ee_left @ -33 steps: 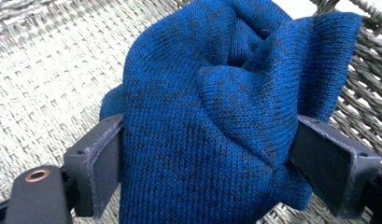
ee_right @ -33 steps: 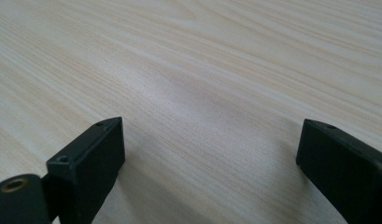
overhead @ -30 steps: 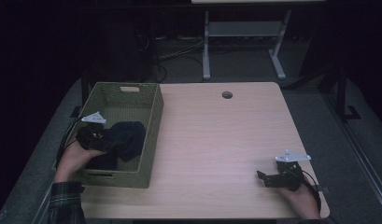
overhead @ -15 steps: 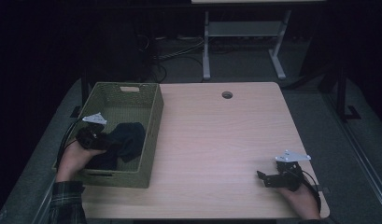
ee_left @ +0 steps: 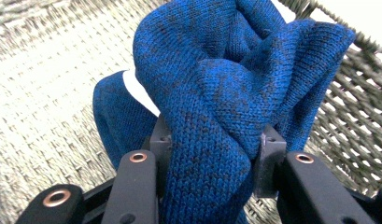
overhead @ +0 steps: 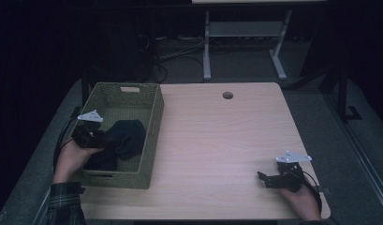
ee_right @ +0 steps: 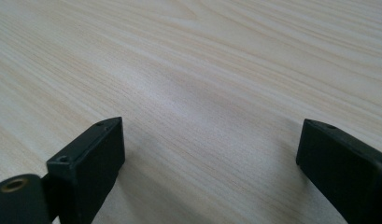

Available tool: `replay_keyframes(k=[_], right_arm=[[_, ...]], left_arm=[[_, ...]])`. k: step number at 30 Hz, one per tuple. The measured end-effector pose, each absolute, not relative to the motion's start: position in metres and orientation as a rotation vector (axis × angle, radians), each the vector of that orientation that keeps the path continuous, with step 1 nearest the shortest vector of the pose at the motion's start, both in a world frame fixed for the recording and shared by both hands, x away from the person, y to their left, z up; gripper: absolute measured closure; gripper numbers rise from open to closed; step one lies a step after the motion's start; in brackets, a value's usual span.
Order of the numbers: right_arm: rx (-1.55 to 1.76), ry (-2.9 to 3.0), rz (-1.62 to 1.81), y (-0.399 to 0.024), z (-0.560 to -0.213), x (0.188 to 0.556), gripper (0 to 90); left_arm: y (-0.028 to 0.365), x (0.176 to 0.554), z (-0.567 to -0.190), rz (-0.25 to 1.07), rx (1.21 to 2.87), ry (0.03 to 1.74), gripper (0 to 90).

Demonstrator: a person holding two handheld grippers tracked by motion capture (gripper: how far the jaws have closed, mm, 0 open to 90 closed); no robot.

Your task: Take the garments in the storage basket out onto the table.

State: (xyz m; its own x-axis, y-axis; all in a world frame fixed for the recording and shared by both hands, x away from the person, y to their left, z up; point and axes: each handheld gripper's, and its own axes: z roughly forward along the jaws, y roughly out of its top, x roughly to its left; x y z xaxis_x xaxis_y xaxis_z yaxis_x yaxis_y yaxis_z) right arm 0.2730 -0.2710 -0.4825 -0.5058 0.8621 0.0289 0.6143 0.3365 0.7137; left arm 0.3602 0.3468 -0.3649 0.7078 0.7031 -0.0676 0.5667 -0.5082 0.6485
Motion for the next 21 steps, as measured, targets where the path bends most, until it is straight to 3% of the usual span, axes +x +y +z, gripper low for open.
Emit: replay_keyframes(k=[21], right_arm=[[1.308,2.251,0.967,-0.271,-0.483,0.273,7.5]], left_arm=[[0.354,0.352,-0.321,0.35,2.165,0.946,60.7]])
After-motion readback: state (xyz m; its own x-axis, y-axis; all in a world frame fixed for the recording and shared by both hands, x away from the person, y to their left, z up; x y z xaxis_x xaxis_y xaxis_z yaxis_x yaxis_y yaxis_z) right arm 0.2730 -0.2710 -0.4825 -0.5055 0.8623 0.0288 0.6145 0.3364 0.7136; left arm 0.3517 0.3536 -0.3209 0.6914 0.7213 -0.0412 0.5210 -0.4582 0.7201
